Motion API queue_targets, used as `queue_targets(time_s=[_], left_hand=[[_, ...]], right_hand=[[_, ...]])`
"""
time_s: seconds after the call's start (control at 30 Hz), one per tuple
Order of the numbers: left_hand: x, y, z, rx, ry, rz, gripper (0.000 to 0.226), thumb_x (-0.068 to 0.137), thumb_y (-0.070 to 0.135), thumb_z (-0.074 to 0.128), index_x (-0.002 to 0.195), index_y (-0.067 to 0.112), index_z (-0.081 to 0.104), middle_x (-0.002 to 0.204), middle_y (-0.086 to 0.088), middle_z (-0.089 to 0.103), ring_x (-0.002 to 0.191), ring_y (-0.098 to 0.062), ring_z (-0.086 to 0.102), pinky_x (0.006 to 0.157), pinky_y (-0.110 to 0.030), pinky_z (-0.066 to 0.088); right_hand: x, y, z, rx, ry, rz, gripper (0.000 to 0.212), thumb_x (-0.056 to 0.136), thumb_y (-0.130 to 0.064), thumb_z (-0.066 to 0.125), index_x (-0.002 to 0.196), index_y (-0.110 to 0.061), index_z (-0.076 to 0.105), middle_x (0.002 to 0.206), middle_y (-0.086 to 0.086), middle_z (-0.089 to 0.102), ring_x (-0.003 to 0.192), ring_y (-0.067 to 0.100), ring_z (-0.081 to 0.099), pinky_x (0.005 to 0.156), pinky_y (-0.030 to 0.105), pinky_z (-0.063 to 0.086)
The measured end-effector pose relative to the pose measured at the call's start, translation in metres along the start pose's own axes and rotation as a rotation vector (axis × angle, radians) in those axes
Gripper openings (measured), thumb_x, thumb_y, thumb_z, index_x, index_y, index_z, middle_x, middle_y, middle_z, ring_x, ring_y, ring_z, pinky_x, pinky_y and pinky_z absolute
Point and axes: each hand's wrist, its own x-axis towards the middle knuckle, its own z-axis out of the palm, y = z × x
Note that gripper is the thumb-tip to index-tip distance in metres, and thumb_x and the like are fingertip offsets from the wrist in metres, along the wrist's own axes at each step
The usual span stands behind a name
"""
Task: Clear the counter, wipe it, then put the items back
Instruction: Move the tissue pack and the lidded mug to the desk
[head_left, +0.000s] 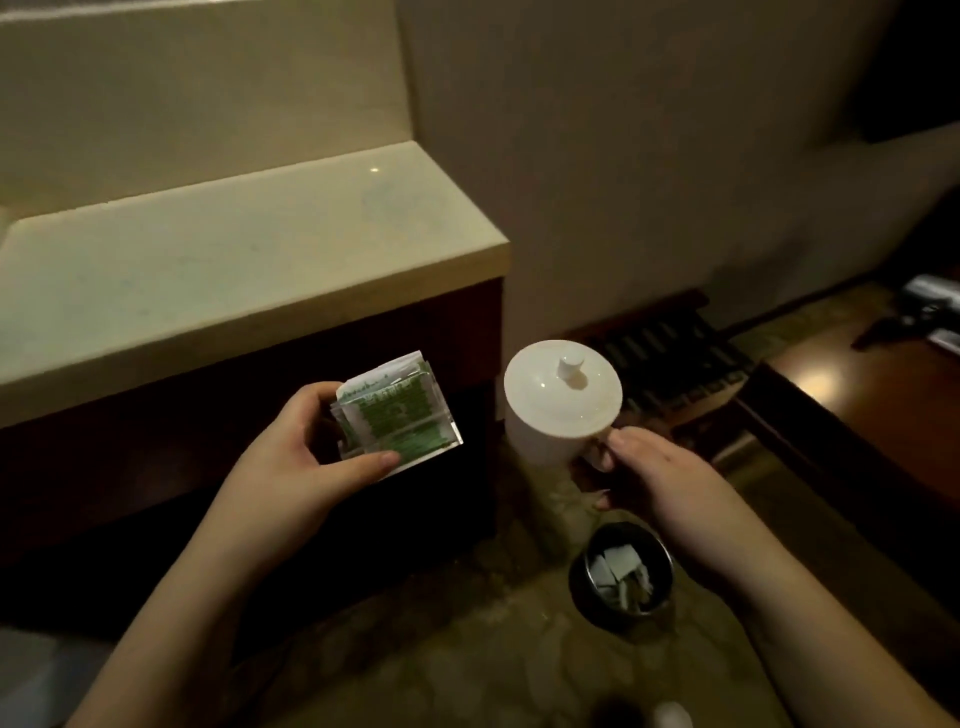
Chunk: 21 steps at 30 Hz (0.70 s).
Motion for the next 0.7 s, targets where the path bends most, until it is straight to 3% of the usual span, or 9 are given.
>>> queue_targets(time_s=[0.13,0.33,0.43,0.57,0.7], left_hand=[[0.03,0.03,0.075,0.017,-0.132,0.0,0.052,0.061,0.033,0.079,0.106,0.039,0.055,0.097,0.017,0.069,0.087,0.002,0.067,0.069,-0.018,0.051],[0.066,0.083,0.206,0.059,-0.287,0.047,0.057,0.056,0.042,0.079,0.108,0.04,0.055,0.101,0.02,0.068,0.092,-0.003,0.067,0.085,-0.033,0.053],[0.081,0.109,0.273,0.114,-0.355,0.082,0.051,0.065,0.034,0.082,0.106,0.044,0.054,0.099,0.024,0.067,0.09,-0.001,0.066,0.084,-0.034,0.054],[0.098,0.141,0.357,0.167,-0.446,0.134,0.051,0.071,0.028,0.082,0.112,0.042,0.054,0.099,0.021,0.069,0.087,-0.003,0.068,0.084,-0.038,0.055],[0.106,0.172,0.437,0.246,-0.531,0.221,0.054,0.074,0.031,0.08,0.118,0.04,0.05,0.102,0.018,0.066,0.077,-0.001,0.068,0.066,-0.023,0.054]], right_hand=[[-0.002,0.038,-0.069,0.02,0.123,0.079,0.036,0.097,-0.039,0.041,0.078,-0.014,0.059,0.077,-0.005,0.066,0.074,0.014,0.066,0.072,0.028,0.05],[-0.003,0.094,-0.185,0.033,0.251,0.13,0.035,0.098,-0.04,0.04,0.076,-0.018,0.058,0.071,-0.009,0.064,0.069,0.007,0.065,0.068,0.027,0.041],[-0.006,0.123,-0.243,0.049,0.297,0.166,0.035,0.098,-0.039,0.039,0.08,-0.016,0.059,0.075,-0.006,0.067,0.071,0.005,0.065,0.069,0.026,0.044],[-0.011,0.159,-0.31,0.122,0.388,0.19,0.035,0.098,-0.038,0.041,0.079,-0.015,0.06,0.081,-0.003,0.07,0.081,0.013,0.066,0.081,0.035,0.053],[-0.023,0.193,-0.366,0.194,0.482,0.22,0.033,0.097,-0.037,0.042,0.077,-0.018,0.061,0.084,-0.002,0.069,0.086,0.016,0.066,0.084,0.037,0.053]])
